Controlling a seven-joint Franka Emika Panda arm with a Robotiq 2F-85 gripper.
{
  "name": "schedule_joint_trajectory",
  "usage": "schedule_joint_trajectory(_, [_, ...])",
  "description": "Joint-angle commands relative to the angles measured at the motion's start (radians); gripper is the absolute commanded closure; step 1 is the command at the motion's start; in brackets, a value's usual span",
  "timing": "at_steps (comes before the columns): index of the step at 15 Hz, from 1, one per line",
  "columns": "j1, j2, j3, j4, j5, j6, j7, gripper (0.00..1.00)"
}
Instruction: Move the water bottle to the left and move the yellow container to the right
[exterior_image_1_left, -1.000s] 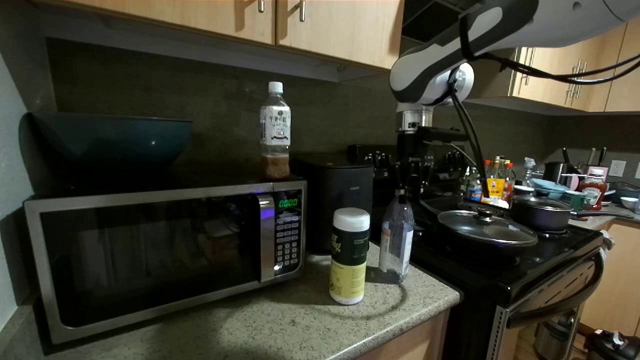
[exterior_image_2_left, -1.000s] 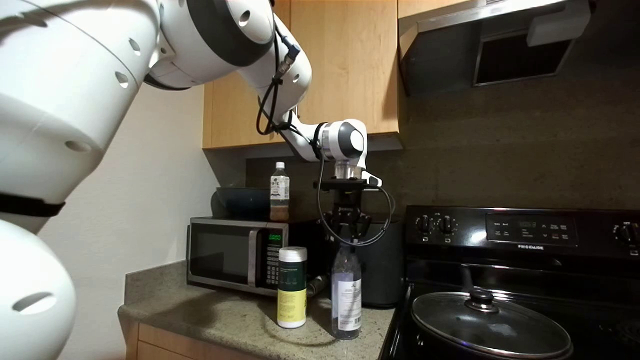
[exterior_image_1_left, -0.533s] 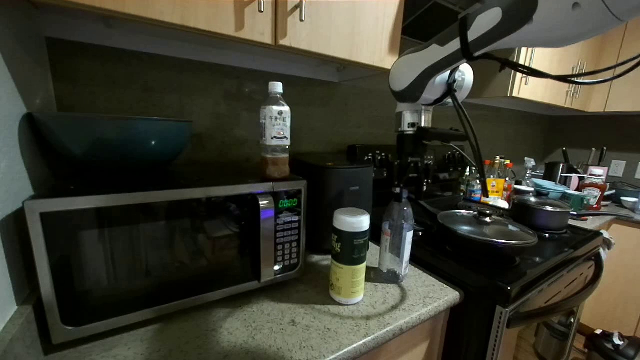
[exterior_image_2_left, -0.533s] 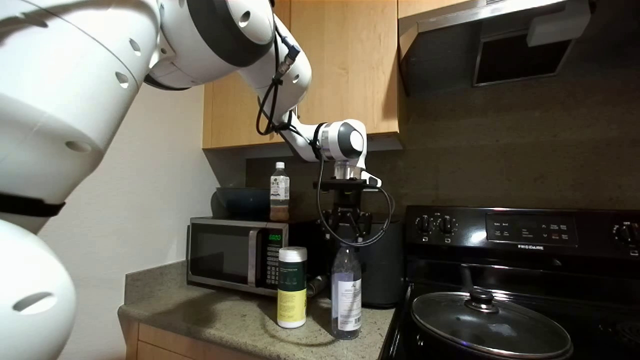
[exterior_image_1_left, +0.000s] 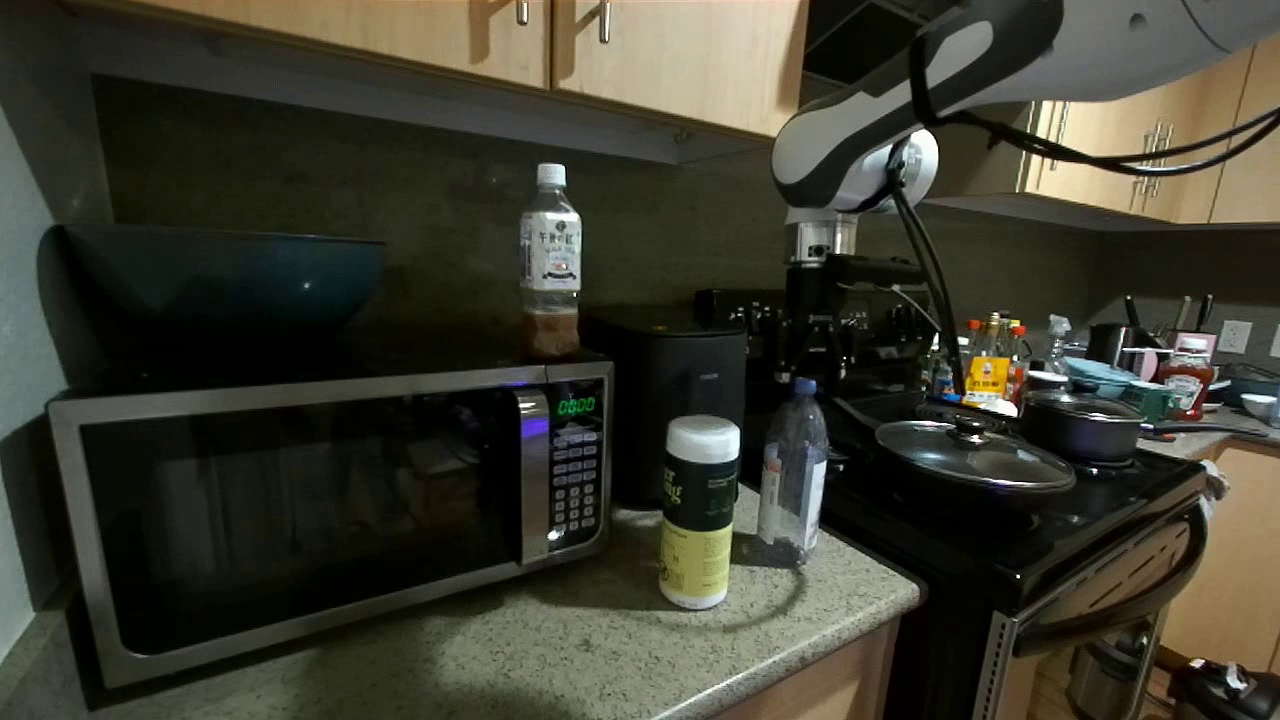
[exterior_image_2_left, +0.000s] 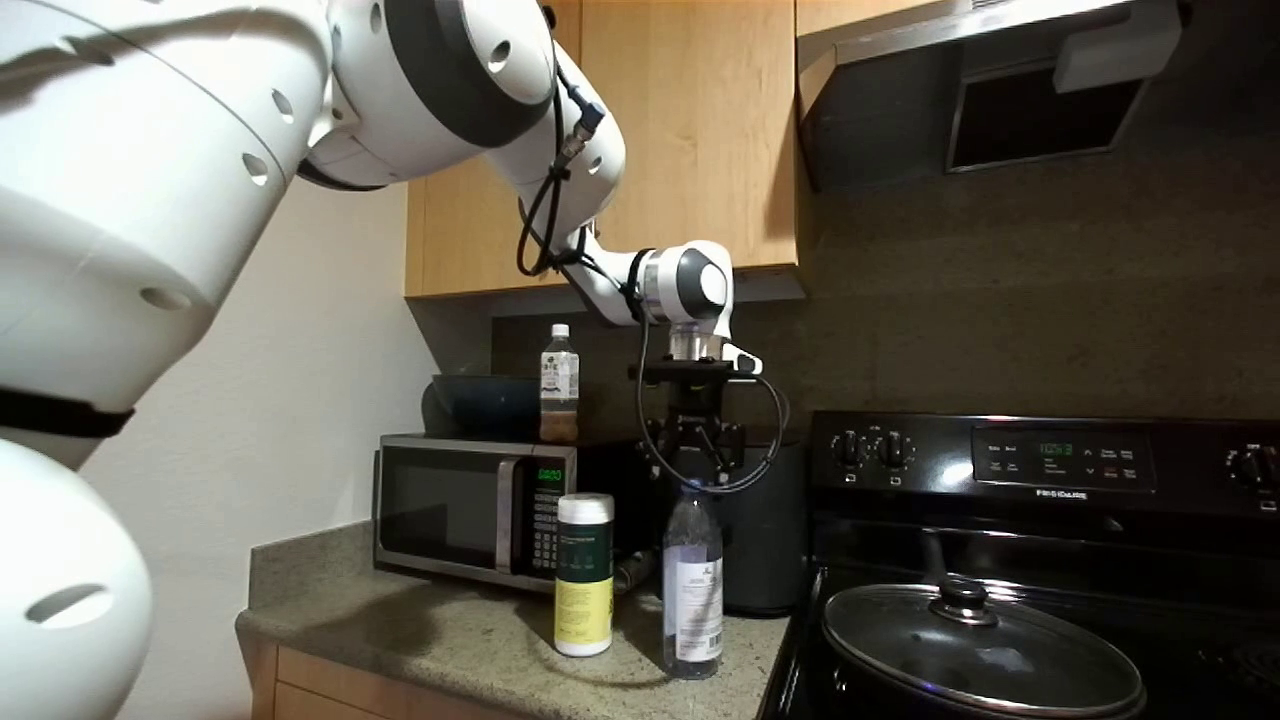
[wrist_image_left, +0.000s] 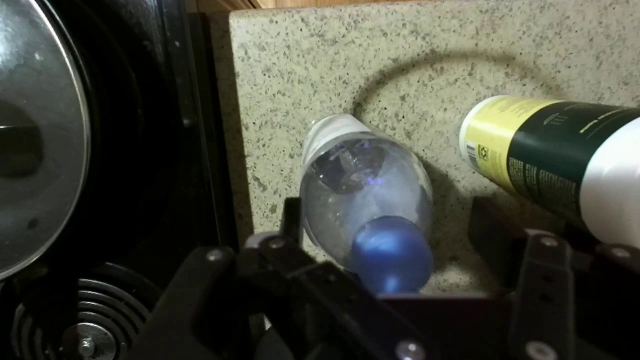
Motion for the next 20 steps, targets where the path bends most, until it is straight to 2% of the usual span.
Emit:
schedule_joint_trajectory(1, [-0.013, 0.024, 0.008, 0.026, 0.002, 0.013, -0.030, 0.45])
schedule_joint_trajectory(7, [-0.013, 0.032, 0.009, 0.039, 0.000, 0.015, -0.030, 0.83])
schedule_joint_trajectory(11, [-0.007, 0.028, 0.007, 0.041, -0.006, 0.004, -0.012, 0.88])
schedule_joint_trajectory(20, [0.057, -0.085, 0.026, 0.101, -0.042, -0.078, 0.071, 0.88])
